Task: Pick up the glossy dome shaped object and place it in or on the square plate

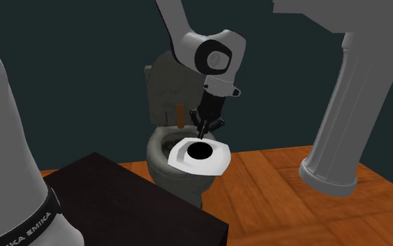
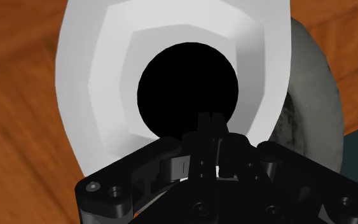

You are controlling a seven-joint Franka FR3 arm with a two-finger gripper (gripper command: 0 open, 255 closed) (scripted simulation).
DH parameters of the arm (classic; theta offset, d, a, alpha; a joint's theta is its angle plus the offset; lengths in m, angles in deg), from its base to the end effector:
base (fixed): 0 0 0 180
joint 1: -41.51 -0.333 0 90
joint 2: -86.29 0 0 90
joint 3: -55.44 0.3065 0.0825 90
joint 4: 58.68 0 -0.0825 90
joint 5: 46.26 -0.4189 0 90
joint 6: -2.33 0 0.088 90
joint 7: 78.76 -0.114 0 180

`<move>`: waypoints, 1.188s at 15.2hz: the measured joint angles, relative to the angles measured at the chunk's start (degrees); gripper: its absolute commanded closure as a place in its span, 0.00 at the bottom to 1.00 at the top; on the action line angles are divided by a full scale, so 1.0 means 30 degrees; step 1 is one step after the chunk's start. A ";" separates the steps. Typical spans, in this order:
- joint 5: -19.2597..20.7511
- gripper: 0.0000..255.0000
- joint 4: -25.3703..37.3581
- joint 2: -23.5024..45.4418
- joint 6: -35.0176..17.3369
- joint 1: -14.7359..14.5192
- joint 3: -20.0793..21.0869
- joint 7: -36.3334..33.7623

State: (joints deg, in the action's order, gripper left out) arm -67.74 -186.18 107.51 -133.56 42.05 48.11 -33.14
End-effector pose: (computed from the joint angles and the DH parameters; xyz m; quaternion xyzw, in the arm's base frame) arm 0.5330 -0.0718 0.1450 -0.9739 -0.1791 0.0531 0.1288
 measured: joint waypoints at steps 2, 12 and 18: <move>-0.0002 0.00 0.0003 0.0004 -0.0003 0.0000 0.0001 0.0000; 0.0714 0.00 0.0566 -0.1144 0.1637 0.0012 -0.0374 -0.0520; 0.0942 0.00 0.0618 -0.1562 0.2132 0.0064 -0.0511 -0.0602</move>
State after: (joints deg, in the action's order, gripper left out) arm -64.91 -184.32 102.82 -127.17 42.24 46.58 -34.94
